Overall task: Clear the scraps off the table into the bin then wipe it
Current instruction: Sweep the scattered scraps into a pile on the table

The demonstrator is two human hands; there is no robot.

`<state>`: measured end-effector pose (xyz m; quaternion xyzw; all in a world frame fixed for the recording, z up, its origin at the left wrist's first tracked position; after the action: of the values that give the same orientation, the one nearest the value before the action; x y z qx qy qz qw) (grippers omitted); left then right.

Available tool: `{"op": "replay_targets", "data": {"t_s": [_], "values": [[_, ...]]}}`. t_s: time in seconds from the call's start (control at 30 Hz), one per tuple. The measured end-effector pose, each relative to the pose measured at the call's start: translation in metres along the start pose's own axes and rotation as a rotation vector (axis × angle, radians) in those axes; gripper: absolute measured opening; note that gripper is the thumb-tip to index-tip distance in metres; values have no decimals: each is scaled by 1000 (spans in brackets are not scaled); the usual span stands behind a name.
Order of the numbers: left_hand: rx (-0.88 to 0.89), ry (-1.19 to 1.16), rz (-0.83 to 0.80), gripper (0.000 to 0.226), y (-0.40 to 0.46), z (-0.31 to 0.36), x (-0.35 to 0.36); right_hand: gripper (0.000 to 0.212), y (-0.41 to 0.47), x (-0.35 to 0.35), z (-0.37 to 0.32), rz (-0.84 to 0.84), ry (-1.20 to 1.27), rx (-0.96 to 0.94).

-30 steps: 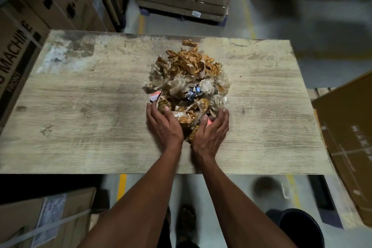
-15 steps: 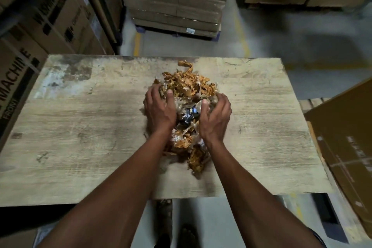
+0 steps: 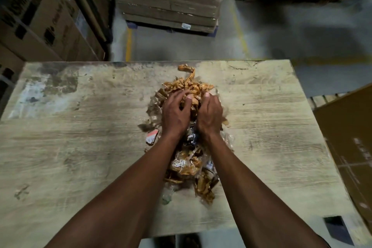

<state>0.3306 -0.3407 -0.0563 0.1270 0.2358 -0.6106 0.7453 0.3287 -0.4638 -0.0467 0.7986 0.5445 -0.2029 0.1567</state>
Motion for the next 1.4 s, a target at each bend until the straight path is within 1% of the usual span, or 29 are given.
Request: {"op": "replay_targets", "data": {"t_s": [0.17, 0.23, 0.3, 0.4, 0.43, 0.5, 0.57, 0.6, 0.63, 0.73, 0.77, 0.8, 0.83, 0.9, 0.93, 1.0, 1.07, 1.17, 1.3, 1.4], "values": [[11, -101, 16, 51, -2, 3, 5, 59, -1, 7, -9, 94, 162, 52], [35, -111, 6, 48, -3, 4, 4, 57, 0, 7, -11, 93, 184, 54], [67, -104, -2, 44, -6, 7, 2, 54, -1, 7, -13, 67, 219, 68], [58, -103, 4, 48, -8, 9, -1, 51, 0, 8, -10, 10, 424, 200], [48, -103, 6, 46, -7, 8, -1, 50, 0, 8, -7, -1, 471, 218], [34, -92, 7, 39, -7, 7, 0, 47, 0, 9, 0, -30, 531, 236], [11, -96, 6, 38, -6, 6, 0, 48, 0, 8, 2, -68, 555, 224], [-2, -106, 8, 38, -6, 6, 0, 49, -2, 6, 1, -61, 541, 198], [-9, -111, 12, 38, -6, 7, -1, 47, -3, 3, -2, -20, 498, 150], [-29, -99, 31, 36, -6, 8, -4, 39, -10, -13, -10, 219, 243, -37], [-38, -95, 39, 35, -7, 8, -4, 39, -14, -18, -10, 262, 177, -64], [-45, -98, 45, 33, -8, 9, -5, 42, -17, -20, -10, 252, 124, -63], [-52, -106, 46, 32, -9, 9, -5, 47, -19, -20, -6, 192, 90, -41], [-56, -135, 51, 31, -10, 11, -5, 56, -25, -14, 2, 1, 47, -13], [-53, -154, 56, 30, -11, 12, -5, 59, -29, -10, 5, -75, 10, -32], [-52, -182, 71, 29, -12, 16, -6, 65, -35, -6, 9, -139, -71, -81], [-75, -193, 69, 27, -14, 20, -6, 68, -38, -8, 11, -140, -134, -100], [-130, -220, 81, 22, -16, 23, -10, 64, -39, -14, 11, -133, -196, -112], [-169, -319, 84, 14, -18, 27, -17, 65, -41, -22, 10, -51, -206, -149], [-202, -414, 98, 10, -19, 34, -22, 55, -43, -27, 4, 0, -109, -170]]}}
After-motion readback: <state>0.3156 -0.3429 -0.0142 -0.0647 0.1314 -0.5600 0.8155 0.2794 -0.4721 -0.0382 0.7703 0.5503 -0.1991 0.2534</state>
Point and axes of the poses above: each hand's wrist, its own y-axis towards the middle knuckle, its own x-axis out of the palm, z = x × y, the point moved 3 cm from there along y, towards the middle knuckle, and after that the axes turned 3 degrees about -x, right-handed, at the moved point
